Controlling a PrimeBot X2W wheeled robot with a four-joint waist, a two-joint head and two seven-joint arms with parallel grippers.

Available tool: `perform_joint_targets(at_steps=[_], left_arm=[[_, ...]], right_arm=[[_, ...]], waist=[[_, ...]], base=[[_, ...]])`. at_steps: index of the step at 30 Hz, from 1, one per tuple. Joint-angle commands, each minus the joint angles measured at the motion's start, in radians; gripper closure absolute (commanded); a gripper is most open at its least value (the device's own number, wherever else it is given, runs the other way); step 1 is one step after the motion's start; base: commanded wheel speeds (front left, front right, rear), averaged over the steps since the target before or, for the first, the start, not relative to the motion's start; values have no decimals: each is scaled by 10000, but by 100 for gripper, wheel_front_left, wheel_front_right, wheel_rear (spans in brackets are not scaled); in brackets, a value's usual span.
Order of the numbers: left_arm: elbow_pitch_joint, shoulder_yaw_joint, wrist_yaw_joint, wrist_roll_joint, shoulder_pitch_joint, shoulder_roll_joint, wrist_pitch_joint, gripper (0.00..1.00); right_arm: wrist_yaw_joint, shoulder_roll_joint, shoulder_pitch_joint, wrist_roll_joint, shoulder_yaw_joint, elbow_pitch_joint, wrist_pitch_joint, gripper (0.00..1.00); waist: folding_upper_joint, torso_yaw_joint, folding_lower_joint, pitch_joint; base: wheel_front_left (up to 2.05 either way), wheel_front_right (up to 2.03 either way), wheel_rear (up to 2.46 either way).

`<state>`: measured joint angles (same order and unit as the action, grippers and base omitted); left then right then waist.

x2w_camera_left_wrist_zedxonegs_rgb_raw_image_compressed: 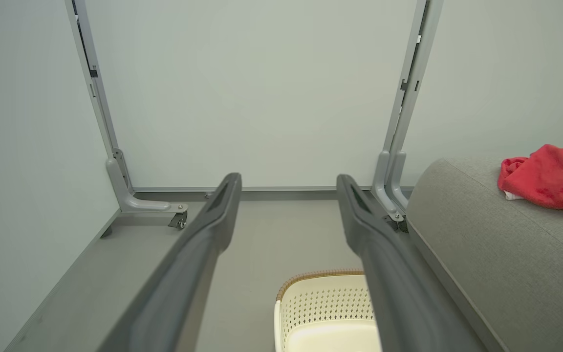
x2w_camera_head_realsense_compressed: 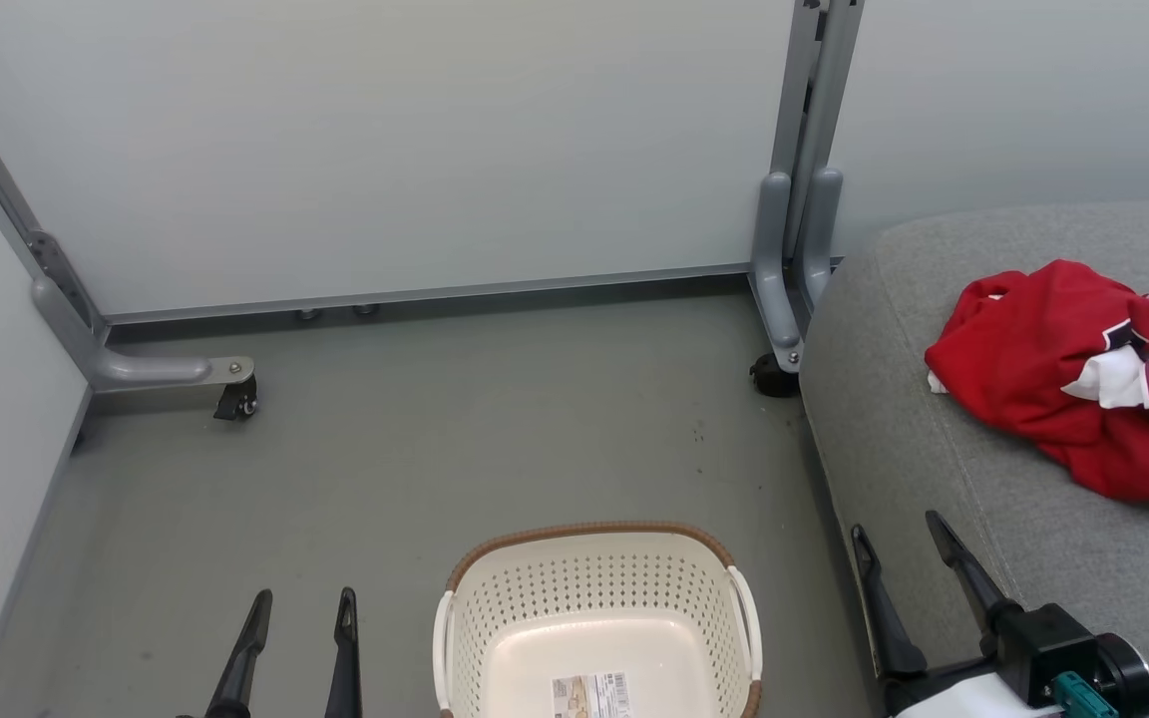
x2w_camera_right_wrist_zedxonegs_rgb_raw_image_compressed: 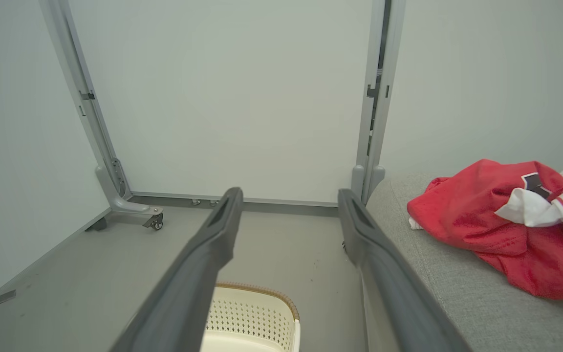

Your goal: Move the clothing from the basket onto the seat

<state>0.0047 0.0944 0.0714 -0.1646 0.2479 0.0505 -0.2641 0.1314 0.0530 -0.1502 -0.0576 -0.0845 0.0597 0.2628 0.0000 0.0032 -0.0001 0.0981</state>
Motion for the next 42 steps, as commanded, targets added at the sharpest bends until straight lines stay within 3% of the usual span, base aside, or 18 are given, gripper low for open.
perform_joint_targets(at_steps=[1, 4, 21, 42], left_arm=[[2, 2, -27, 37, -1, -2, 0, 100], [147, 42, -28, -101, 50, -9, 6, 100], [649, -221, 100, -3522, -789, 177, 679, 100], [1148, -530, 257, -6765, -1607, 287, 1375, 100]], right_arm=[[-2, 0, -10, 3, 6, -8, 0, 100], [0, -21, -95, -134, -25, 111, -12, 100], [-2, 178, 546, -3822, 190, 492, -658, 100], [-4, 294, 1140, -7285, 469, 851, -1345, 100]], waist=[[0, 6, 1, 1], [0, 9, 1, -7], [0, 4, 1, -143], [0, -3, 1, -310]], base=[[0, 0, 0], [0, 0, 0], [0, 0, 0], [0, 0, 0]])
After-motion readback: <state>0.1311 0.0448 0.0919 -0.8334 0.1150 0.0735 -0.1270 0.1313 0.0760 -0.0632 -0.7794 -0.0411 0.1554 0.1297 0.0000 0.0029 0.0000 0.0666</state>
